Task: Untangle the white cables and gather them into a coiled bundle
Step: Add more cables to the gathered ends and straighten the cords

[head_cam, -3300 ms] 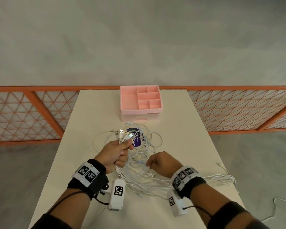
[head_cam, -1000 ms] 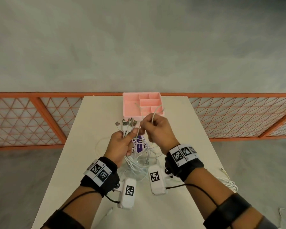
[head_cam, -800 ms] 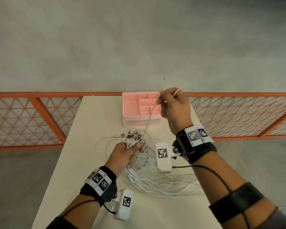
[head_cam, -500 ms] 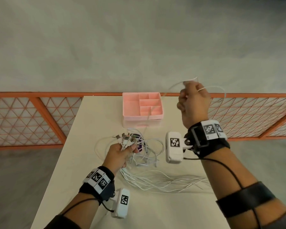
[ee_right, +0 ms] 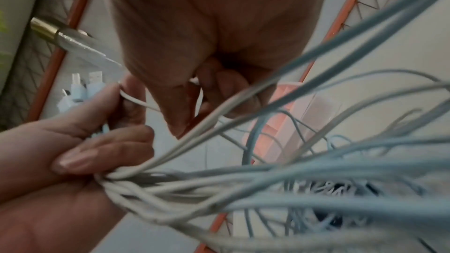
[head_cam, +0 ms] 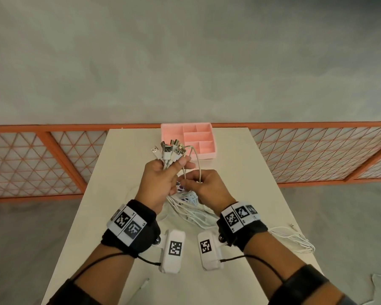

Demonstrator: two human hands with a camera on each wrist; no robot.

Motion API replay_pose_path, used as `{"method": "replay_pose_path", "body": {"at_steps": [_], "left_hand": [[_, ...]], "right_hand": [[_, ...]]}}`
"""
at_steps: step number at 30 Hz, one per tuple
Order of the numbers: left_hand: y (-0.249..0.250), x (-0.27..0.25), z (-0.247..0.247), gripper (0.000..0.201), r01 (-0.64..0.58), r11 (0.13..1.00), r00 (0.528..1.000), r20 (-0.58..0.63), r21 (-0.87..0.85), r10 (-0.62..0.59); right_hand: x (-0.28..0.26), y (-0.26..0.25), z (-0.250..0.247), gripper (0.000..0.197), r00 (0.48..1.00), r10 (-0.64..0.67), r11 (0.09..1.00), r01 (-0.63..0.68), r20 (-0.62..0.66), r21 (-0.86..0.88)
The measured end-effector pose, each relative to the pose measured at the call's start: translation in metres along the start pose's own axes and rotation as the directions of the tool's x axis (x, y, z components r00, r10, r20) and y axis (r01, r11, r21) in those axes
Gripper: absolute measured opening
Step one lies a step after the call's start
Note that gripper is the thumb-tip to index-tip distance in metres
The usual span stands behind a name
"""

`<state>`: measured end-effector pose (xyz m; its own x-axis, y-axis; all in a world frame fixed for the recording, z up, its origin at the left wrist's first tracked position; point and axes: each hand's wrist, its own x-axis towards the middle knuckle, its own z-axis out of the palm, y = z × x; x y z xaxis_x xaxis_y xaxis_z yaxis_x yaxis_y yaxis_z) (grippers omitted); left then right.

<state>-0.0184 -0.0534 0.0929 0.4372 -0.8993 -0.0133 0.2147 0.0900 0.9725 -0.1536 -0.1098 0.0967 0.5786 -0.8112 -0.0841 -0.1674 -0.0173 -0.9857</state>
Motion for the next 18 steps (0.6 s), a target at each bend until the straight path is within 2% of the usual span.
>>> {"method": "replay_pose_path", "body": {"at_steps": [2, 4, 6, 9, 11, 15, 18], "left_hand": [[-0.005, -0.001, 0.000, 0.022, -0.002, 0.999, 1.000, 0.006, 0.035, 0.001], [-0.015, 0.000, -0.002, 0.023, 0.020, 1.000, 0.999, -0.050, 0.022, -0.019], [-0.027, -0.001, -0.004, 0.029, 0.061, 0.998, 0.993, -0.106, 0.009, -0.060], [-0.041, -0.009, -0.006, 0.029, 0.124, 0.992, 0.991, -0.054, 0.011, -0.123], [-0.049, -0.013, -0.008, 0.028, 0.160, 0.986, 0.987, -0.028, 0.039, -0.159], [-0.056, -0.015, -0.011, 0.019, 0.179, 0.976, 0.983, -0.071, 0.127, -0.171], [-0.056, -0.015, -0.010, 0.011, 0.131, 0.975, 0.988, -0.102, 0.177, -0.114]], "right_hand": [[0.004, 0.000, -0.002, 0.011, 1.000, 0.001, 0.998, -0.002, -0.003, -0.065], [0.006, -0.007, -0.003, 0.017, 1.000, -0.025, 0.999, 0.025, 0.002, -0.047], [0.011, -0.019, -0.005, 0.022, 0.998, -0.060, 0.997, 0.061, -0.027, 0.037], [0.018, -0.041, -0.011, 0.015, 0.993, -0.074, 0.988, 0.085, -0.088, 0.128], [0.022, -0.054, -0.014, 0.017, 0.991, -0.102, 0.979, 0.116, -0.092, 0.167], [0.023, -0.081, -0.018, 0.012, 0.980, -0.176, 0.938, 0.197, -0.098, 0.285], [0.024, -0.096, -0.019, 0.017, 0.967, -0.226, 0.886, 0.256, -0.121, 0.388]]}}
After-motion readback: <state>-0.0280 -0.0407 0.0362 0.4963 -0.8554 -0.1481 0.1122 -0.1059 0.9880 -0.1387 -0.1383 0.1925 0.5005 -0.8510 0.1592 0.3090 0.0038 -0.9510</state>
